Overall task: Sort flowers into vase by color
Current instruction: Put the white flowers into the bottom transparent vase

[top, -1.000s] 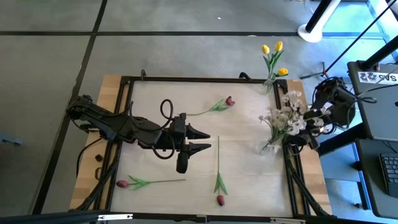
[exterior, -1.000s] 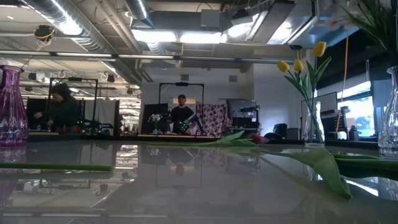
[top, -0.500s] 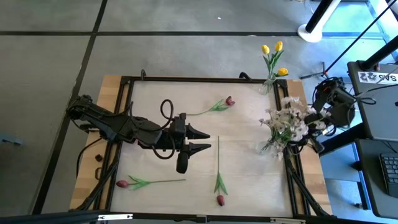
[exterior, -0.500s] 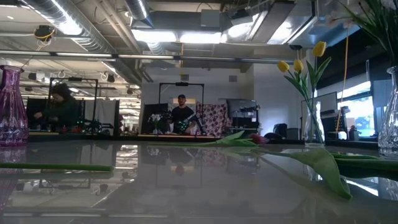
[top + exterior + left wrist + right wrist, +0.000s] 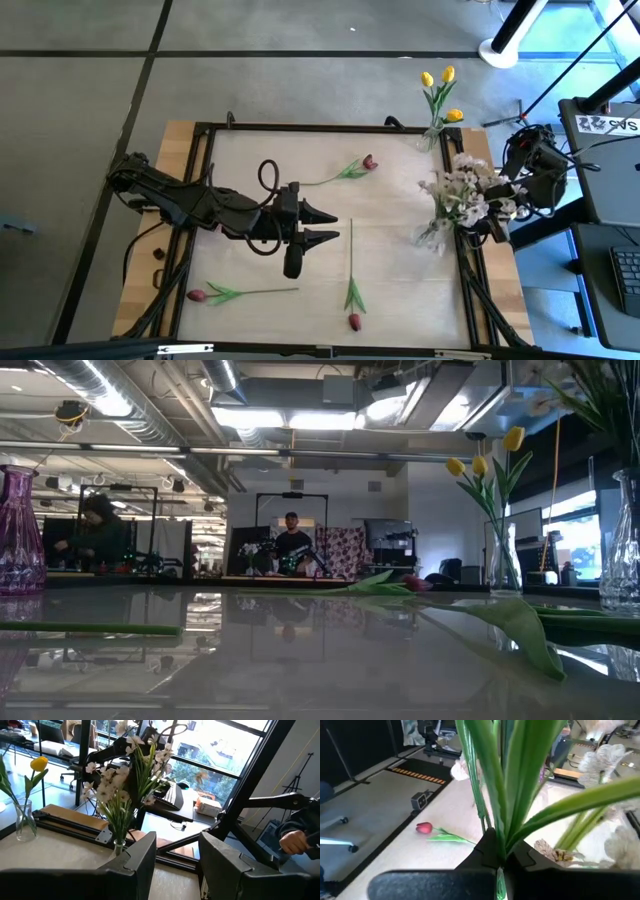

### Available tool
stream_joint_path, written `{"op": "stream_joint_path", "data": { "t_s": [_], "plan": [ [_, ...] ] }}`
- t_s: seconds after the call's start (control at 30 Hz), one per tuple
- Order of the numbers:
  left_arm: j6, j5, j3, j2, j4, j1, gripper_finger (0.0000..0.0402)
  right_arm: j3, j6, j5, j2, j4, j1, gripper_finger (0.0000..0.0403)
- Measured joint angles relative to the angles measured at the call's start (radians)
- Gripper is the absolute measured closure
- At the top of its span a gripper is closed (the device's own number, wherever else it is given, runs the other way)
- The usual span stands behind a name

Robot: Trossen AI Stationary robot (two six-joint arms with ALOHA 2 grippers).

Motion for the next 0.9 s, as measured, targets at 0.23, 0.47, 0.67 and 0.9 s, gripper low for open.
{"op": "stream_joint_path", "data": {
  "t_s": [0.23, 0.47, 0.67, 0.9],
  "plan": [
    [0.0, 0.0, 0.0, 0.0, 0.0, 0.0, 0.0257, -0.059, 0.05, 0.046, -0.001, -0.011, 0.0, 0.04],
    [0.0, 0.0, 0.0, 0.0, 0.0, 0.0, 0.0257, -0.147, 0.129, 0.11, -0.001, -0.006, 0.0, 0.04],
    [0.0, 0.0, 0.0, 0.0, -0.01, 0.0, 0.0257, -0.146, 0.145, 0.142, -0.001, -0.019, 0.001, 0.04],
    [0.0, 0.0, 0.0, 0.0, -0.019, 0.0, 0.0257, -0.139, 0.214, 0.096, -0.001, -0.043, 0.0, 0.0383]
  ]
}}
